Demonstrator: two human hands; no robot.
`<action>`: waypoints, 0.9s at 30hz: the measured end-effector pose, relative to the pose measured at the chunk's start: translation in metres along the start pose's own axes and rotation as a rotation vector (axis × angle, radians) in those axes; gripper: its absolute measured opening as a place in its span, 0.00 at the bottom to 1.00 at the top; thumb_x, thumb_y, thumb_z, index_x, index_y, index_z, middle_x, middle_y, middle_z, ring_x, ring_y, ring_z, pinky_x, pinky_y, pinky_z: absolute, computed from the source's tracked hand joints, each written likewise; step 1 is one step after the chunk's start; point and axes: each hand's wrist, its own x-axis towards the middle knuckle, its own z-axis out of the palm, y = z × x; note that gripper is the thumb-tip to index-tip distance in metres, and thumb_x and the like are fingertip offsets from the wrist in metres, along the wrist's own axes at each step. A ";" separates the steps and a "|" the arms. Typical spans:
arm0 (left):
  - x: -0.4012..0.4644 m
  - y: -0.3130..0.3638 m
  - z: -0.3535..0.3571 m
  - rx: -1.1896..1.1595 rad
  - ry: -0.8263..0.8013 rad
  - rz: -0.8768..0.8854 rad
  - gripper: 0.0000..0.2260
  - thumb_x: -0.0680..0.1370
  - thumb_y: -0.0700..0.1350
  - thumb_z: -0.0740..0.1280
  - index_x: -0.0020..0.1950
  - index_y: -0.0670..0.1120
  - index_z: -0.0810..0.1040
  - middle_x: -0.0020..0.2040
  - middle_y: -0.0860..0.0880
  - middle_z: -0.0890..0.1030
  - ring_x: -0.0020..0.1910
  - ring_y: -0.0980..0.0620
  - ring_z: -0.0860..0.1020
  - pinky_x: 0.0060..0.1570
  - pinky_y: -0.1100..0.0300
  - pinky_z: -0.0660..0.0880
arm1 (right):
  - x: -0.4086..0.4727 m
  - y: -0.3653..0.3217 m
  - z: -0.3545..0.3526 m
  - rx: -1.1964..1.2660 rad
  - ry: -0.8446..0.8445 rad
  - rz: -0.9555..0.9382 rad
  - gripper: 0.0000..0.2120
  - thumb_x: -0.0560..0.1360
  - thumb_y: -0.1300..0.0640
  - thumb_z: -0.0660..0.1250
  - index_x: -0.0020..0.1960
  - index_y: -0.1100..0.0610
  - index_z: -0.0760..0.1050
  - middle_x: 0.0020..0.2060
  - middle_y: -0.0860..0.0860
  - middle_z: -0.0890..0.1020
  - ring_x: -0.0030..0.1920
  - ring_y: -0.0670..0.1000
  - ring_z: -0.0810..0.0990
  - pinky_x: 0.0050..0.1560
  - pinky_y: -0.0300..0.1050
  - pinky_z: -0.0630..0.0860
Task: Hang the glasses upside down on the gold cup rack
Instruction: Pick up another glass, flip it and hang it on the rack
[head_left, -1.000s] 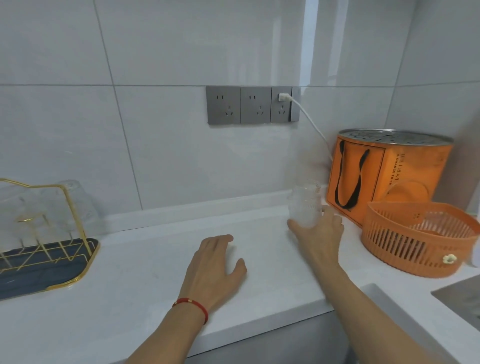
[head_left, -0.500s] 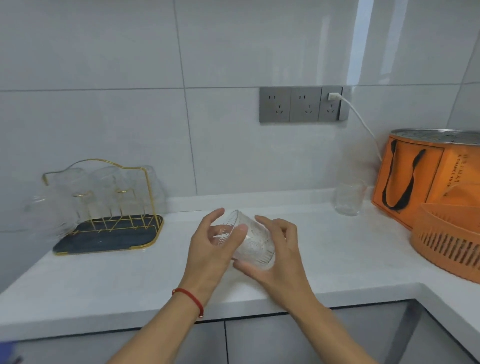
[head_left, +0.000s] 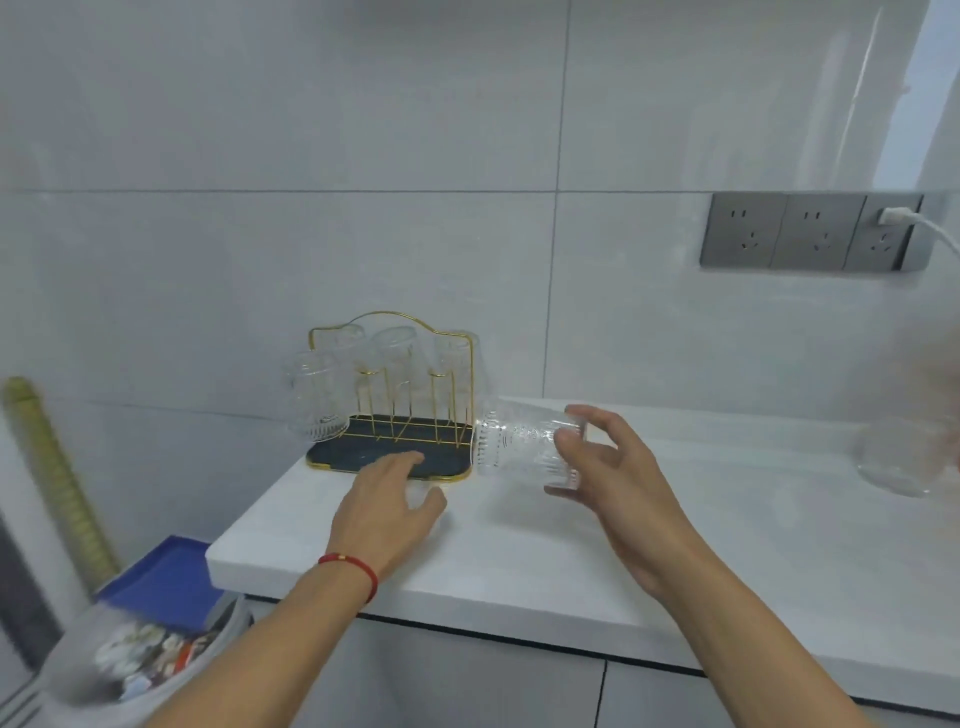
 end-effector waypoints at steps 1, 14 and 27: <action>0.002 -0.012 0.002 0.115 -0.030 0.013 0.25 0.78 0.55 0.63 0.74 0.50 0.68 0.75 0.49 0.70 0.74 0.48 0.65 0.72 0.50 0.64 | 0.005 -0.010 0.011 -0.073 0.001 -0.059 0.15 0.77 0.46 0.73 0.63 0.39 0.78 0.59 0.54 0.84 0.54 0.48 0.87 0.58 0.51 0.84; 0.011 -0.043 0.023 0.272 -0.260 0.096 0.33 0.75 0.63 0.48 0.80 0.58 0.49 0.83 0.54 0.49 0.80 0.53 0.44 0.77 0.41 0.42 | 0.103 -0.065 0.152 -0.669 -0.088 -0.484 0.28 0.74 0.47 0.72 0.72 0.44 0.72 0.66 0.51 0.80 0.66 0.53 0.78 0.67 0.57 0.75; 0.008 -0.042 0.021 0.216 -0.255 0.114 0.32 0.74 0.63 0.52 0.79 0.59 0.53 0.82 0.55 0.51 0.80 0.55 0.44 0.77 0.41 0.41 | 0.149 -0.022 0.195 -1.176 -0.214 -0.484 0.25 0.80 0.43 0.65 0.75 0.48 0.74 0.71 0.56 0.78 0.70 0.60 0.77 0.67 0.56 0.75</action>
